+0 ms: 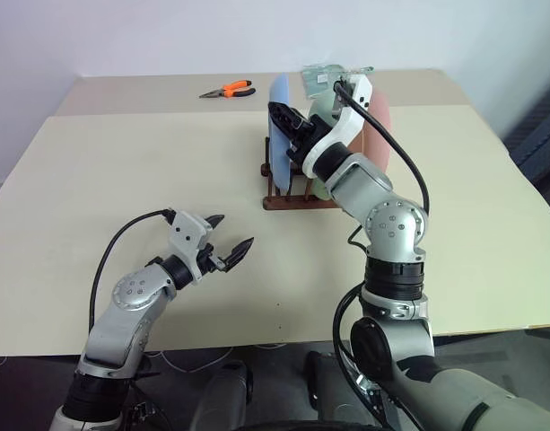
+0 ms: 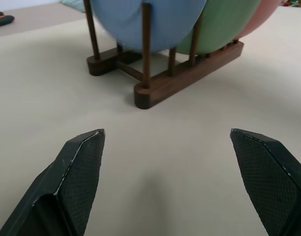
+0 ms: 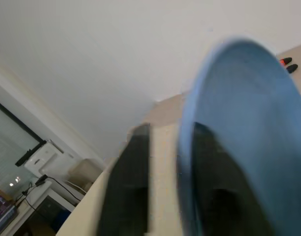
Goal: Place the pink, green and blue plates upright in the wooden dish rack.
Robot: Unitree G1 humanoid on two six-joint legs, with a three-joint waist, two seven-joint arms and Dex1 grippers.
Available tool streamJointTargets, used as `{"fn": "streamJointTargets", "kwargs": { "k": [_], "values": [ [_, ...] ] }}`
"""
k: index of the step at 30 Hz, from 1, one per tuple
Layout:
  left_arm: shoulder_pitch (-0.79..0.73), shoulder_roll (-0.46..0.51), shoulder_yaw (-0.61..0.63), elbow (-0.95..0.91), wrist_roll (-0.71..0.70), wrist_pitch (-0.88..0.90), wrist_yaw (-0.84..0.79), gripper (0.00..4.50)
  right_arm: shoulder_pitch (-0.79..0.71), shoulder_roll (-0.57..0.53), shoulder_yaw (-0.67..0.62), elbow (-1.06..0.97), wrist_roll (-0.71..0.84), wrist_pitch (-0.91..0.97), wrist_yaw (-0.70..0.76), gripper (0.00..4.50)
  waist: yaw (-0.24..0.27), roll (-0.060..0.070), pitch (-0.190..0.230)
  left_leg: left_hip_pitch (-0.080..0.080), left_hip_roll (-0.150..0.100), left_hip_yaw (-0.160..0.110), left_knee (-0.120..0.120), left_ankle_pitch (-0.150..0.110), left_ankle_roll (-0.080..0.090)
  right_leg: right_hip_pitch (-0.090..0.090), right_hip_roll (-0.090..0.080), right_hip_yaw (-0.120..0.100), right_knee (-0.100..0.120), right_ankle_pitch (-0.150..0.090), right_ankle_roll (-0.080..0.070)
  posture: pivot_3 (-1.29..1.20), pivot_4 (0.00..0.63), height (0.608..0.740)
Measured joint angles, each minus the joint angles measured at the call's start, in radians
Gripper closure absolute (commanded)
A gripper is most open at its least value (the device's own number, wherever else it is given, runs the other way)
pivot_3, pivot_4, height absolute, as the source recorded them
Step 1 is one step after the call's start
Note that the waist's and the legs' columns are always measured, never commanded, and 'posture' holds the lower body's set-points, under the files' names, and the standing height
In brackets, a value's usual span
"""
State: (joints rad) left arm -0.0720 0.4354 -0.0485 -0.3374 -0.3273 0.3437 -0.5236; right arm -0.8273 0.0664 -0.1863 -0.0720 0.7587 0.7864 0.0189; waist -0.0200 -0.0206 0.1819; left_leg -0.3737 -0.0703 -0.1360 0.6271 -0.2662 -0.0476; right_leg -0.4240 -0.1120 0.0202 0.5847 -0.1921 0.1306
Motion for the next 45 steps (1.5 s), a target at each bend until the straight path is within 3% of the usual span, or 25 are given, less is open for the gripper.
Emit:
{"fn": "streamJointTargets", "kwargs": {
  "k": [2,6,11,15,19,23,28,39,45],
  "values": [
    [0.006,-0.003,-0.001,-0.002,0.002,0.0,0.001,0.28,-0.003,-0.045,0.041,0.001,-0.049,-0.032,0.033,0.94,0.001,0.0,0.0,0.0,0.0,0.0,0.0,0.0,0.0,0.0,0.0,0.0,0.0,0.0,0.0,0.0,0.15,0.74],
    [0.016,-0.005,-0.007,-0.019,0.01,0.001,0.001,0.28,-0.005,-0.208,0.174,-0.037,-0.201,-0.136,0.169,0.94,0.004,0.0,0.0,-0.001,0.0,0.0,0.001,0.0,0.0,0.001,0.0,0.0,-0.001,0.0,0.0,0.0,0.15,0.74],
    [0.011,-0.006,-0.016,-0.018,0.022,0.002,0.001,0.28,0.009,-0.431,0.211,-0.224,-0.284,-0.269,0.373,0.94,0.005,-0.001,0.0,-0.001,0.0,0.0,0.001,0.0,0.0,0.002,0.0,0.0,-0.001,0.0,0.001,0.0,0.15,0.74],
    [-0.022,-0.004,-0.01,0.03,0.071,-0.018,0.017,0.28,0.215,-0.679,0.105,-0.339,-0.263,-0.282,0.557,0.94,0.015,-0.003,-0.002,0.0,-0.001,-0.001,0.003,-0.001,0.001,0.008,-0.001,-0.002,-0.006,-0.005,0.002,0.0,0.15,0.74],
    [-0.024,0.025,0.034,0.116,0.096,-0.063,0.01,0.28,0.56,-0.858,-0.106,-0.295,-0.263,-0.261,0.683,0.94,0.03,-0.002,-0.001,0.001,-0.001,0.001,0.003,-0.002,0.004,0.009,-0.002,-0.001,-0.007,-0.005,0.001,0.0,0.15,0.74],
    [-0.032,0.038,0.055,0.168,0.102,-0.095,-0.007,0.28,0.741,-0.884,-0.178,-0.245,-0.285,-0.3,0.757,0.94,0.023,0.001,-0.001,0.002,0.0,0.004,0.004,-0.002,0.004,0.008,-0.002,0.0,-0.006,-0.006,0.003,0.0,0.15,0.74],
    [-0.016,0.055,0.07,0.185,0.109,-0.117,-0.022,0.28,0.77,-0.867,-0.125,-0.135,-0.37,-0.411,0.769,0.94,0.023,0.001,-0.001,0.002,0.0,0.004,0.004,-0.002,0.003,0.009,-0.003,0.0,-0.006,-0.006,0.003,0.0,0.15,0.74],
    [0.045,0.034,0.078,0.179,0.132,-0.142,0.011,0.28,0.576,-0.807,-0.005,0.129,-0.474,-0.577,0.766,0.94,0.03,0.001,-0.001,0.002,-0.001,0.004,0.005,-0.002,0.003,0.009,-0.004,0.0,-0.006,-0.003,-0.001,0.0,0.15,0.74],
    [0.003,0.034,0.083,0.22,0.141,-0.167,0.013,0.28,0.501,-0.778,0.036,0.203,-0.515,-0.629,0.753,0.94,0.033,0.001,-0.001,0.002,-0.001,0.003,0.005,-0.002,0.003,0.009,-0.004,-0.001,-0.006,-0.003,0.0,0.0,0.15,0.74]
  ]
}}
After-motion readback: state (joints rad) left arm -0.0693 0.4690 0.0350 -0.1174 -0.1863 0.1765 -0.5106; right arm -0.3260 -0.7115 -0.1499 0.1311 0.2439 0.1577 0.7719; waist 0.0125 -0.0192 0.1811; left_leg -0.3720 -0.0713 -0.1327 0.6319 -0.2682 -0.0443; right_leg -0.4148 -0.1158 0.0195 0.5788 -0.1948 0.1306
